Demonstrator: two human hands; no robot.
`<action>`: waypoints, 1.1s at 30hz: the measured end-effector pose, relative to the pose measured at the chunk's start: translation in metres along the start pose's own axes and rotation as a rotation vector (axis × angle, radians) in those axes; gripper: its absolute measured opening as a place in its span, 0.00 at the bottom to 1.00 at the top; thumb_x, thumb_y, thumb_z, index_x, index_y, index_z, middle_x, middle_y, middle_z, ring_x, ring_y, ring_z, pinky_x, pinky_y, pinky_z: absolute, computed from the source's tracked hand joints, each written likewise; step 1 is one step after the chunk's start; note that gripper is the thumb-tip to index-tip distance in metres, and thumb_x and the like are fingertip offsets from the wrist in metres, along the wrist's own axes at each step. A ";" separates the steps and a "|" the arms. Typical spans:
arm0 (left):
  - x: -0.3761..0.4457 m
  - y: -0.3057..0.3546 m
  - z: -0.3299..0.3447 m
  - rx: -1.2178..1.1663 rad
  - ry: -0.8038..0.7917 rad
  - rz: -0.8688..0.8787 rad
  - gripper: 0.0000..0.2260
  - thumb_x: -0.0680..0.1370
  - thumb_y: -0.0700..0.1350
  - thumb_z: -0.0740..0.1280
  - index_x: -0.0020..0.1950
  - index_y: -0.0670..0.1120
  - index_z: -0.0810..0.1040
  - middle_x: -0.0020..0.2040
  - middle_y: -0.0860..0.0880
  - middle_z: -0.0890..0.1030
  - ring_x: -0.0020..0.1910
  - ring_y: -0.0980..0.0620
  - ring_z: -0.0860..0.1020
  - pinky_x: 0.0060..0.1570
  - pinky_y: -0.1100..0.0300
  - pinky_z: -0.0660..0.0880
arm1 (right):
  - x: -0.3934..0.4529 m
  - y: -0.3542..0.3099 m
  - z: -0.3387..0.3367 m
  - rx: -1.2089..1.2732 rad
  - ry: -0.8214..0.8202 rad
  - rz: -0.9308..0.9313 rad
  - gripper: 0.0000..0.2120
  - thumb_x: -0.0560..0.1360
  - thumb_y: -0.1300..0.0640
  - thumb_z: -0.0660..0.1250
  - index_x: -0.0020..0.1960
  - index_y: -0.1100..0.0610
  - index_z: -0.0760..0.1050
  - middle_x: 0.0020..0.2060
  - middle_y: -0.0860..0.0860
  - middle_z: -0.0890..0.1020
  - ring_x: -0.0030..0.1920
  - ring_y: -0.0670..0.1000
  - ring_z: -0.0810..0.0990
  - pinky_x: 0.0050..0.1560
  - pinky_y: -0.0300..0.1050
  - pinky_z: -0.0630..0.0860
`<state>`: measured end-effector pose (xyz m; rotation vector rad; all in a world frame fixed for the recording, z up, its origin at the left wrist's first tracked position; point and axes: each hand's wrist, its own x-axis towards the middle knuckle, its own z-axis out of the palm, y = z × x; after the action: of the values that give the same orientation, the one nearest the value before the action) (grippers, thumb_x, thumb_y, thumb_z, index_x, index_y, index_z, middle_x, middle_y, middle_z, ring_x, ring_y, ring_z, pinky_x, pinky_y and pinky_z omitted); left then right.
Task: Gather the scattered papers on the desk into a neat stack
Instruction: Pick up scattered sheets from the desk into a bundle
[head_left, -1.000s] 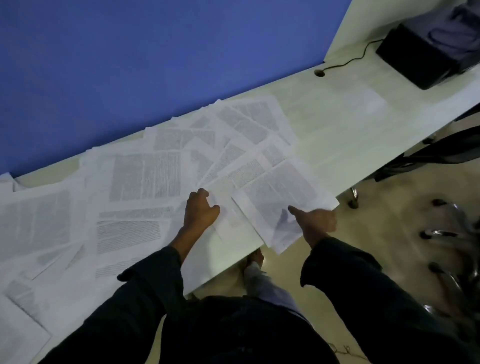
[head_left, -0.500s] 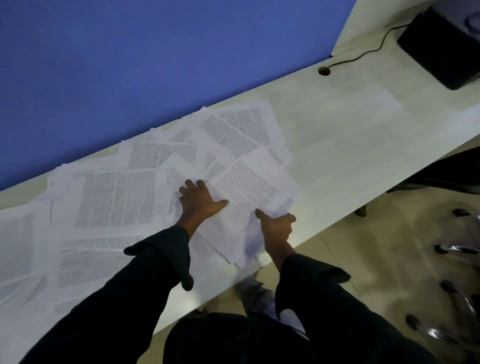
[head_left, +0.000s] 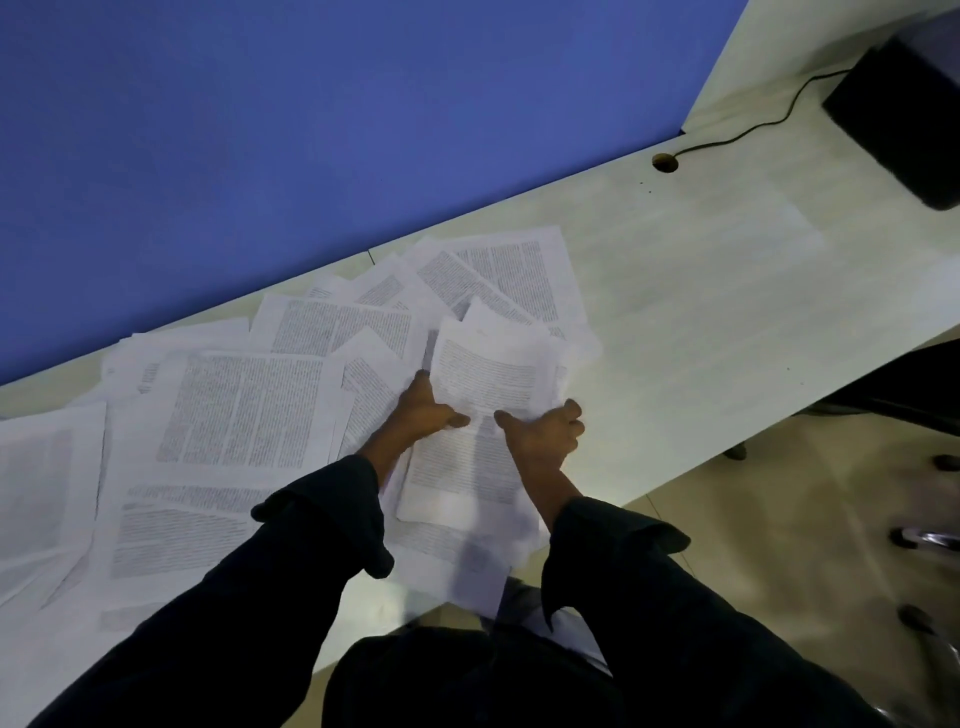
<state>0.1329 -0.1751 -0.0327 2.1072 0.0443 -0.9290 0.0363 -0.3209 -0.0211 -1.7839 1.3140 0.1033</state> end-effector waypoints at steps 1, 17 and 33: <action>-0.002 0.001 0.000 -0.031 -0.049 0.011 0.34 0.67 0.42 0.82 0.71 0.43 0.73 0.64 0.47 0.80 0.61 0.46 0.79 0.61 0.52 0.78 | 0.002 -0.001 -0.003 0.086 0.012 0.019 0.52 0.65 0.50 0.84 0.76 0.64 0.56 0.70 0.64 0.66 0.70 0.67 0.68 0.71 0.60 0.69; -0.033 -0.036 -0.057 -0.817 0.043 0.005 0.22 0.76 0.35 0.73 0.69 0.40 0.77 0.65 0.44 0.81 0.62 0.43 0.80 0.66 0.46 0.75 | 0.001 -0.008 -0.024 0.378 -0.635 -0.223 0.23 0.66 0.73 0.77 0.60 0.62 0.83 0.55 0.55 0.87 0.57 0.59 0.86 0.54 0.49 0.84; -0.071 -0.106 -0.055 -1.190 0.580 -0.368 0.23 0.75 0.35 0.75 0.69 0.37 0.74 0.64 0.41 0.79 0.54 0.41 0.80 0.54 0.44 0.80 | -0.080 0.050 0.003 0.945 -0.796 0.379 0.20 0.83 0.42 0.63 0.60 0.55 0.86 0.58 0.57 0.86 0.57 0.61 0.86 0.55 0.59 0.84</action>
<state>0.0793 -0.0463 -0.0367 1.1520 1.0371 -0.2681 -0.0373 -0.2629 -0.0104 -0.5655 0.8469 0.3056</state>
